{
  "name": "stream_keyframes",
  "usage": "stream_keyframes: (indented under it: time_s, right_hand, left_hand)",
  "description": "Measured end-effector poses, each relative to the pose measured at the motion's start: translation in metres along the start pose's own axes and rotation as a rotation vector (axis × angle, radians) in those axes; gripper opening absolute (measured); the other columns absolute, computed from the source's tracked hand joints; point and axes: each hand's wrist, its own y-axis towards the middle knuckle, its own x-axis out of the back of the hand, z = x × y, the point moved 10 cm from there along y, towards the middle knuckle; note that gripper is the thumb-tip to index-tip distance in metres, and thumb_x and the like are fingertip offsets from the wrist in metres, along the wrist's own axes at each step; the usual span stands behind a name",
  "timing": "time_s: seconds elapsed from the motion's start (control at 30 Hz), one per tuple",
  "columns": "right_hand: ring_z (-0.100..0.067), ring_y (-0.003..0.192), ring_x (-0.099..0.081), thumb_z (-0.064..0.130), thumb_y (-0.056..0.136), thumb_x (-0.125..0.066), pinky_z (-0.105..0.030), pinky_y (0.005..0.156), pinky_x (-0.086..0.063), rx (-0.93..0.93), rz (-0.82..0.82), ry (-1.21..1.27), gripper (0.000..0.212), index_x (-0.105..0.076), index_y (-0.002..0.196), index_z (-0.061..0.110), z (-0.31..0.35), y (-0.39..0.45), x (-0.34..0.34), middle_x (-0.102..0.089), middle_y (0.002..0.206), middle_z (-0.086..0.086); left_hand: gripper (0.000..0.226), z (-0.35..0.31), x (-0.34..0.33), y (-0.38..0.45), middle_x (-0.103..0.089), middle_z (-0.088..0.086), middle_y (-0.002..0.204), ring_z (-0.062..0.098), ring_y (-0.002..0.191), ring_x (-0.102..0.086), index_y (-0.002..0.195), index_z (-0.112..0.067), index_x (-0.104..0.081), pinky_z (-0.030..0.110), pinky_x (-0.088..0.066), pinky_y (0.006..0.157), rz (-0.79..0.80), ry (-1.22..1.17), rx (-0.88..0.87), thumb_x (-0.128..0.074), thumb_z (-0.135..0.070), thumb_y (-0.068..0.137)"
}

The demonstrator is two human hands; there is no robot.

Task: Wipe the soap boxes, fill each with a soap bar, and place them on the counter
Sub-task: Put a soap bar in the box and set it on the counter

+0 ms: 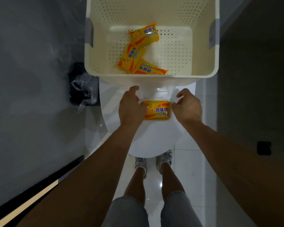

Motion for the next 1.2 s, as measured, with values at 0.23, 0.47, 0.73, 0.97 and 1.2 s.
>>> stream_keyframes:
  time_s: [0.23, 0.47, 0.73, 0.97, 1.2]
  right_hand:
    - [-0.01, 0.093, -0.064, 0.003, 0.095, -0.057, -0.016, 0.09, -0.043, 0.057, -0.114, 0.226, 0.03, -0.071, 0.118, 0.016, -0.002, -0.022, 0.022, -0.075, 0.107, 0.0]
    - [-0.02, 0.092, -0.072, 0.004, 0.093, -0.06, -0.021, 0.088, -0.05, 0.101, -0.12, 0.214, 0.021, -0.078, 0.103, 0.01, -0.013, -0.046, 0.013, -0.078, 0.1, -0.006]
    - [-0.02, 0.103, -0.07, 0.028, 0.088, -0.074, -0.031, 0.101, -0.051, -0.075, 0.068, 0.246, 0.035, -0.072, 0.117, 0.008, -0.031, -0.036, -0.024, -0.076, 0.109, -0.008]
    - [0.009, 0.067, -0.058, 0.023, 0.079, -0.085, -0.013, 0.085, -0.049, -0.216, -0.021, 0.423, 0.03, -0.077, 0.106, 0.011, -0.047, -0.051, -0.018, -0.078, 0.097, -0.001]
    - [-0.008, 0.079, -0.069, 0.022, 0.078, -0.086, -0.037, 0.093, -0.059, -0.305, -0.113, 0.591, 0.031, -0.076, 0.106, 0.012, -0.042, -0.089, 0.014, -0.074, 0.093, 0.004]
  left_hand:
    - [0.043, -0.002, 0.018, -0.017, -0.064, 0.001, 0.107, 0.012, 0.091, -0.058, 0.125, -0.019, -0.064, 0.023, -0.045, 0.082, -0.045, -0.108, -0.042, -0.056, -0.002, 0.086]
    - [0.029, 0.021, 0.011, -0.035, -0.072, 0.003, 0.112, 0.016, 0.101, -0.065, 0.116, -0.013, -0.072, 0.019, -0.046, 0.091, -0.03, -0.065, 0.01, -0.059, -0.008, 0.09]
    - [0.041, 0.038, -0.019, -0.024, -0.057, 0.008, 0.12, 0.021, 0.108, -0.057, 0.135, -0.019, -0.057, 0.023, -0.039, 0.087, 0.099, 0.024, 0.083, -0.062, -0.029, 0.095]
    - [0.04, 0.033, -0.018, -0.035, -0.065, 0.005, 0.126, 0.017, 0.112, -0.063, 0.131, -0.019, -0.061, 0.028, -0.046, 0.101, 0.119, -0.149, 0.105, -0.069, -0.023, 0.092]
    - [0.031, 0.012, 0.012, -0.058, -0.072, 0.002, 0.108, 0.004, 0.085, -0.063, 0.117, -0.025, -0.068, 0.014, -0.05, 0.08, 0.079, -0.341, 0.123, -0.074, -0.02, 0.087]
